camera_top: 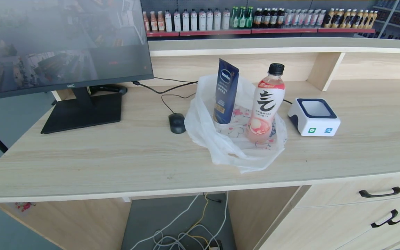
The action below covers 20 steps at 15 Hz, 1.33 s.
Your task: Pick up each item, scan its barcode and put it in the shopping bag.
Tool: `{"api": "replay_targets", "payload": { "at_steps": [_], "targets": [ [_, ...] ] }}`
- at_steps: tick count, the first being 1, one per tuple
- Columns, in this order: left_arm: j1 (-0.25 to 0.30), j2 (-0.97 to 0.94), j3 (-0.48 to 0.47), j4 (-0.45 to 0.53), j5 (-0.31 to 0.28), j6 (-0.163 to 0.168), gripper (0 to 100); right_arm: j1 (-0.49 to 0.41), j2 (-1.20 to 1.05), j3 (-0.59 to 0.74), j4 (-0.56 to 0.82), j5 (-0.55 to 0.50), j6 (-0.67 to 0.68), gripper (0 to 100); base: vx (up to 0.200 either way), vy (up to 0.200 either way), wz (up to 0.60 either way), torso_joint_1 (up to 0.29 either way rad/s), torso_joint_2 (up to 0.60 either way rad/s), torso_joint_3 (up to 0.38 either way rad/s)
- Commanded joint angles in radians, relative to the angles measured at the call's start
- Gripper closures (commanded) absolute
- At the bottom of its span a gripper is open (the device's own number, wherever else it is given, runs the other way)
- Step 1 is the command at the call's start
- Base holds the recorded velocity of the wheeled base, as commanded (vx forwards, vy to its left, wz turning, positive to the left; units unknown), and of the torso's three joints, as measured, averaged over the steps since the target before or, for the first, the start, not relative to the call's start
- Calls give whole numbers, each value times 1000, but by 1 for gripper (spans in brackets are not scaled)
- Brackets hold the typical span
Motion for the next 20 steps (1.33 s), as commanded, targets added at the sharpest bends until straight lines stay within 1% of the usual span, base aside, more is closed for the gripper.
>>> {"api": "replay_targets", "payload": {
  "at_steps": [1,3,5,7,8,9,10,11,12,14,20],
  "targets": [
    [0,0,0,1,0,-1,0,15,-134,-1,18,4,-12,0,0,0,0,0,0,0],
    [0,0,0,1,2,-1,0,12,-90,-1,18,4,0,0,0,0,0,0,0,0],
    [0,0,0,0,0,-1,0,-22,-35,-1,18,4,0,0,0,0,0,0,0,0],
    [0,0,0,0,0,-1,0,-223,25,-1,18,4,-1,0,0,0,0,0,0,0],
    [0,0,0,0,0,-1,0,-295,25,-1,18,4,-1,0,0,0,0,0,0,0],
    [0,0,0,1,0,-1,0,-347,10,-1,18,4,-4,0,0,0,0,0,0,0],
    [0,0,0,1,2,-1,0,-370,-15,0,18,4,-6,0,0,0,0,0,0,0],
    [0,0,0,1,0,-1,0,-438,-59,-1,18,4,-6,0,0,0,0,0,0,0],
    [0,0,0,1,0,-1,0,-473,-78,-1,18,4,0,0,0,0,0,0,0,0],
    [0,0,0,0,0,-1,0,-442,-133,-1,18,4,-4,0,0,0,0,0,0,0],
    [0,0,0,0,0,1,0,-442,-133,0,18,4,11,0,0,0,0,0,0,0]
  ]
}}
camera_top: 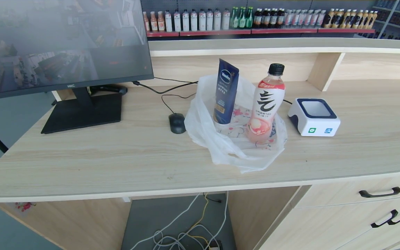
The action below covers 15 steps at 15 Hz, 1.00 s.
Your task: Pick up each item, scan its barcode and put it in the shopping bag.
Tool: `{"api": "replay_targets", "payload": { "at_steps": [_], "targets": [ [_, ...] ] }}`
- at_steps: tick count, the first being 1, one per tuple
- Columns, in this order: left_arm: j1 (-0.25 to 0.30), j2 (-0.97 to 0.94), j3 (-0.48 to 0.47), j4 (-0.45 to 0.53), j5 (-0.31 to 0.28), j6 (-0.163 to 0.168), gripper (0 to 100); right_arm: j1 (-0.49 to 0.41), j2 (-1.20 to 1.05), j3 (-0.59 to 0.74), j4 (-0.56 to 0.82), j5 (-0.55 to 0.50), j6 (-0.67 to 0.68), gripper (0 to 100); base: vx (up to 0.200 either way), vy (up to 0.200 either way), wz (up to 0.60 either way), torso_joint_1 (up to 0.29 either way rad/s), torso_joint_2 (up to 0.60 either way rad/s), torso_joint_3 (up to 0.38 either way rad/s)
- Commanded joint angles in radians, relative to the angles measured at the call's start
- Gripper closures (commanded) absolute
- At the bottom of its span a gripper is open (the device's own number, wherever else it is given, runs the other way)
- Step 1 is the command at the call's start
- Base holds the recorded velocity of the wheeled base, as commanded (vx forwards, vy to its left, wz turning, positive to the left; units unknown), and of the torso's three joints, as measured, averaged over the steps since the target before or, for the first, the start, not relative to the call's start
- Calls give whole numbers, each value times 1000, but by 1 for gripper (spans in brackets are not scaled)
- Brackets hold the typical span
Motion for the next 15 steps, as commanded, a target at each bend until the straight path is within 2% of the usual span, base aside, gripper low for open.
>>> {"api": "replay_targets", "payload": {
  "at_steps": [1,6,15],
  "targets": [
    [0,0,0,0,0,-1,0,0,1,0,0,0,0,0,0,0,0,0,0,0],
    [0,0,0,0,0,-3,0,0,1,0,0,0,0,0,0,0,0,0,0,0],
    [0,0,0,1,0,-4,0,0,1,0,0,0,0,0,0,-200,0,4,3,3]
  ]
}}
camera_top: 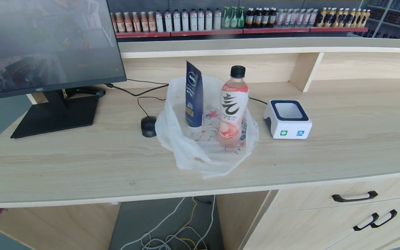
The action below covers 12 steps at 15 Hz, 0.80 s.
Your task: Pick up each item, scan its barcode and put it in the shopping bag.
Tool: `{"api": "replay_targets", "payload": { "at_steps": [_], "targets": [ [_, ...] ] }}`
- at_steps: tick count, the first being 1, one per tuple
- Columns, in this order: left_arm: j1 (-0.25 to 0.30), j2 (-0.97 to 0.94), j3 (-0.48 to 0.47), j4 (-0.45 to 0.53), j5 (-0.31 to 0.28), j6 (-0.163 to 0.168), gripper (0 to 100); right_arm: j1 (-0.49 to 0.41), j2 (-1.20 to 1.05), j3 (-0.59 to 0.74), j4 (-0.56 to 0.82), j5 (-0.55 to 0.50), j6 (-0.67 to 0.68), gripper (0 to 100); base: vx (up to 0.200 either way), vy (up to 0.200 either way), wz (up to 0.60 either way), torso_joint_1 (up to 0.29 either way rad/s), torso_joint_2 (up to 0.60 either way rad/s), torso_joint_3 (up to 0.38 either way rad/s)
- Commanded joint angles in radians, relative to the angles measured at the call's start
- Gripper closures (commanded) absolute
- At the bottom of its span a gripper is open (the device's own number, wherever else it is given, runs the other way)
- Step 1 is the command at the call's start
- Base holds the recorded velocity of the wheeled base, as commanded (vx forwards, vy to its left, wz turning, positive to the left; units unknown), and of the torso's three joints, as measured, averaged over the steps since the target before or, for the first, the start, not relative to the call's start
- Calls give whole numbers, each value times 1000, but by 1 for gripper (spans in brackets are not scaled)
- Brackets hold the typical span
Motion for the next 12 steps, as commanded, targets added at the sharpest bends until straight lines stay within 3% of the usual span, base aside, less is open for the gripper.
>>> {"api": "replay_targets", "payload": {
  "at_steps": [1,12],
  "targets": [
    [0,0,0,-1,-1,0,0,0,2,0,0,0,3,0,0,-200,0,2,7,2],
    [0,0,0,-1,1,-2,0,0,2,0,0,0,3,0,0,-200,0,2,3,1]
  ]
}}
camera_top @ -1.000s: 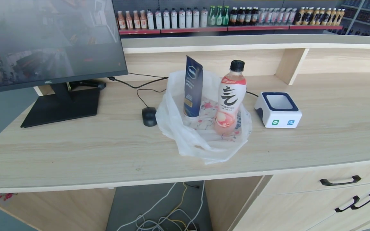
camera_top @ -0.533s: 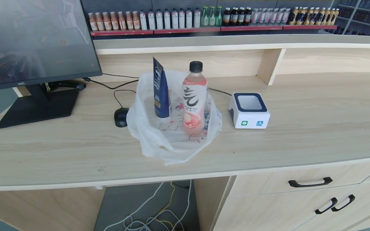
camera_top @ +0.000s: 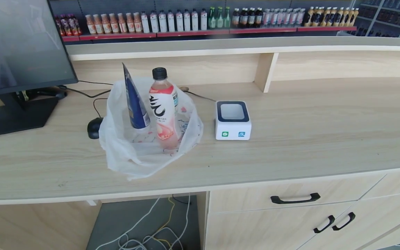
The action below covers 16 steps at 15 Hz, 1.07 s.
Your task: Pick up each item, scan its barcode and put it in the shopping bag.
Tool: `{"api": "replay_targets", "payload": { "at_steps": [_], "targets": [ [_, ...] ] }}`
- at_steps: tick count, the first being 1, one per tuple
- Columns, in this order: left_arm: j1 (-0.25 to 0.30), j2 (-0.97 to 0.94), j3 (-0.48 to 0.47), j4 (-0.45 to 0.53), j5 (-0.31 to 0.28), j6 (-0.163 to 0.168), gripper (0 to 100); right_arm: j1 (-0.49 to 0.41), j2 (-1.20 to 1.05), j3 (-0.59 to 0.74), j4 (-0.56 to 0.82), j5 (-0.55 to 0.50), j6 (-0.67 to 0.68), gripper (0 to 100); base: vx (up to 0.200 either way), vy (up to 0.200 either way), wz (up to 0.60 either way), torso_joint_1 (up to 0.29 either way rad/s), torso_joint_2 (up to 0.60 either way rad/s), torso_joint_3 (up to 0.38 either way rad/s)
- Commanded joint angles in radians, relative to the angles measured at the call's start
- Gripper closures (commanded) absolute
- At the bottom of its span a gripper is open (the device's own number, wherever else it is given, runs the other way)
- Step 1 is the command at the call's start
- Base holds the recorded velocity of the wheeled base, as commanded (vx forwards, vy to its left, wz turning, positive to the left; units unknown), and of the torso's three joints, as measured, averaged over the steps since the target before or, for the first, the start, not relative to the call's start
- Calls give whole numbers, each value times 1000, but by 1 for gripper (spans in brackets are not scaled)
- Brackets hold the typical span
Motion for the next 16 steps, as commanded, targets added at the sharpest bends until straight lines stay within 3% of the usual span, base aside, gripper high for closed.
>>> {"api": "replay_targets", "payload": {
  "at_steps": [1,6,16],
  "targets": [
    [0,0,0,-1,-1,0,0,0,2,0,0,0,0,0,0,-200,0,2,2,7],
    [0,0,0,-1,-1,3,0,0,2,0,0,0,-2,0,0,-200,0,1,0,0],
    [0,0,0,-1,-1,3,0,0,2,2,0,0,-2,0,0,0,0,0,0,0]
  ]
}}
